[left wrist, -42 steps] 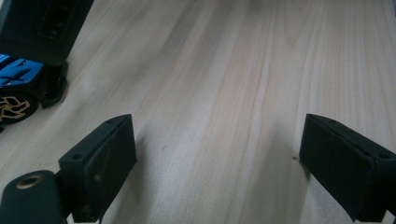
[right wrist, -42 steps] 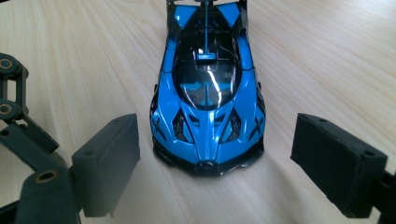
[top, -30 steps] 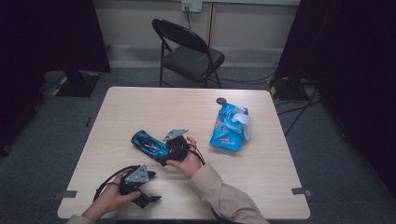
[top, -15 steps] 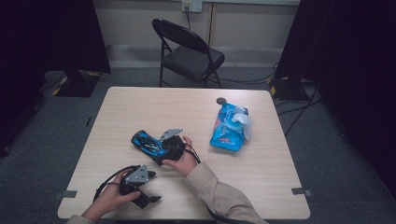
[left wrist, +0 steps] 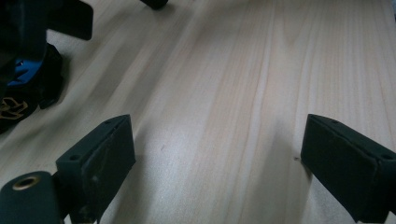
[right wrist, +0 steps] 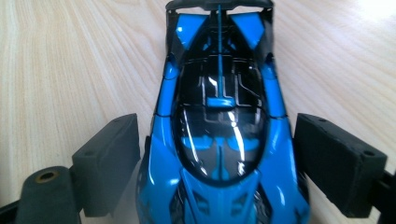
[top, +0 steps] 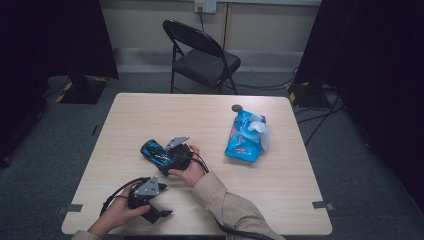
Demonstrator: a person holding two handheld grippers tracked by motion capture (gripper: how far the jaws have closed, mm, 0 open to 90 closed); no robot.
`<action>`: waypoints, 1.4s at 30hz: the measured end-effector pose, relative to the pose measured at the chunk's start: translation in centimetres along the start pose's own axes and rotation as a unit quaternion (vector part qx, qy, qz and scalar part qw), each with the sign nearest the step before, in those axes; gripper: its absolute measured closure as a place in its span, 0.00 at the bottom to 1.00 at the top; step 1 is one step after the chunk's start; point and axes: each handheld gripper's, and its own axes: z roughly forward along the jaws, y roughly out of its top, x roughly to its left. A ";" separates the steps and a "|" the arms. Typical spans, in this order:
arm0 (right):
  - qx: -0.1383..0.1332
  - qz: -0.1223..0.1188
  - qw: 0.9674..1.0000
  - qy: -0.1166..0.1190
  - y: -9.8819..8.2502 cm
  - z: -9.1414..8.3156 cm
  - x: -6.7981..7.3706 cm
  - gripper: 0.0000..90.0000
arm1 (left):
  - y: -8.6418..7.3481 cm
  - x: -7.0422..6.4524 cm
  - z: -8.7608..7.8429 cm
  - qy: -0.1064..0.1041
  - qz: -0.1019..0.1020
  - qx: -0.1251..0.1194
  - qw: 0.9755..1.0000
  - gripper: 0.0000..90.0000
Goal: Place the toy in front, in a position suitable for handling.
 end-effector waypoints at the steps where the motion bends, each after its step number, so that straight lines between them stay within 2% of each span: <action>1: 0.003 -0.002 1.000 0.000 0.1 0.2 0.0 0.16 | 0.0 0.0 0.0 0.000 0.000 0.000 1.000 0.10; 9: 0.008 -0.003 1.000 0.002 0.6 1.0 0.0 0.17 | 0.0 0.0 0.0 0.000 0.000 0.000 1.000 0.10; 19: 0.021 -0.005 1.000 -0.007 0.9 1.4 0.0 0.19 | 0.0 0.0 0.0 0.000 0.000 0.000 1.000 0.10; 20: 0.023 -0.018 0.999 -0.013 0.9 1.5 0.0 0.22 | 0.0 0.0 0.0 0.000 0.001 0.001 1.000 0.10; 21: 0.021 -0.019 1.000 -0.012 0.9 1.5 0.0 0.23 | 0.0 0.0 0.0 0.000 0.000 0.000 1.000 0.10; 23: 0.019 -0.021 1.000 -0.011 1.0 1.5 0.2 0.27 | 0.0 0.0 0.0 0.000 0.000 0.000 1.000 0.10; 34: 0.025 -0.013 1.000 -0.014 0.8 1.0 0.2 0.27 | 0.0 0.0 0.0 0.000 0.000 0.000 1.000 0.10; 42: 0.015 -0.011 1.000 -0.015 0.7 0.4 0.2 0.28 | 0.0 0.0 0.0 0.000 0.000 0.001 1.000 0.10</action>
